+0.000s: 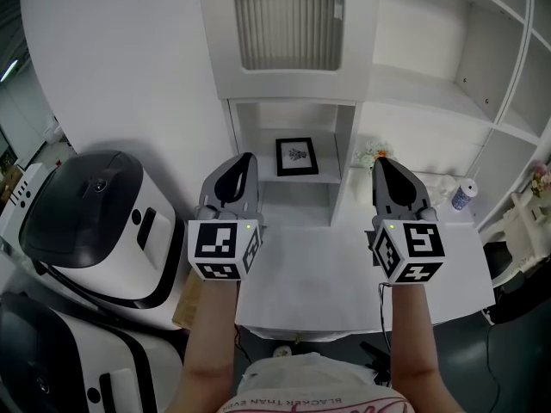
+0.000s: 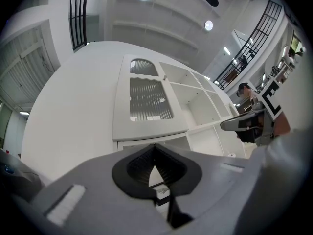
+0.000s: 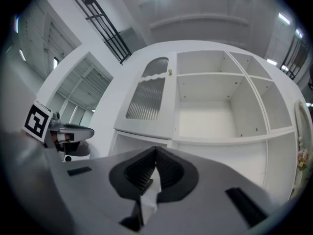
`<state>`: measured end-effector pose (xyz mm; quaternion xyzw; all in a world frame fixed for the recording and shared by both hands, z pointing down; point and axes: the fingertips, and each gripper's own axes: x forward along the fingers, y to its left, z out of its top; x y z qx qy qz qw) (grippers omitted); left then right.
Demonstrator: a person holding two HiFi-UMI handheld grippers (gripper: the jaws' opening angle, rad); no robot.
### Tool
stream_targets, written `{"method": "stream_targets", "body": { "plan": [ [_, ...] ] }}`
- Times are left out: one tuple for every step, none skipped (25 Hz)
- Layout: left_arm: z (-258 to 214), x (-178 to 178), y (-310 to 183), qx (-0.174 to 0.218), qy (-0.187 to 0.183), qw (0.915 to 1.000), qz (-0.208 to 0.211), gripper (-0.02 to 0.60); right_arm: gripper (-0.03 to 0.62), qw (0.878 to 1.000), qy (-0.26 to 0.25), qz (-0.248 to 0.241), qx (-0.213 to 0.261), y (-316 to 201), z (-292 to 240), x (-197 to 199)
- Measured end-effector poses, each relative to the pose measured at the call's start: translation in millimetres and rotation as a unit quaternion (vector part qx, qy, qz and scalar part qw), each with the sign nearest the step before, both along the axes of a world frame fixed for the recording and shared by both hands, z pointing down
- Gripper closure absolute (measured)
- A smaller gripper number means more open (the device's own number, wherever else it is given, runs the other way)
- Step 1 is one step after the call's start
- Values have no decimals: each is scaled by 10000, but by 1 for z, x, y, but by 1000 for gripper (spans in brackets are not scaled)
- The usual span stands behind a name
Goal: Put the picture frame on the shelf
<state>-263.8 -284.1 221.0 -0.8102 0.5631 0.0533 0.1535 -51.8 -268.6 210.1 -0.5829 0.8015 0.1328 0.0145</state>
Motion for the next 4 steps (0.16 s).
{"method": "stream_targets", "body": {
  "plan": [
    [0,1,0,3,-7,10000,9,574,585,10000,3,-4,0,0,0,0],
    [-1,2,1,4,-14,10000,18,574,585,10000,10,-7,-2,0,0,0],
    [-1,2,1,6,-19,10000,25,574,585,10000,17,-12,-6,1,1,1],
    [-1,3,1,7,-24,10000,33,574,585,10000,26,-17,-9,1,1,1]
  ]
}}
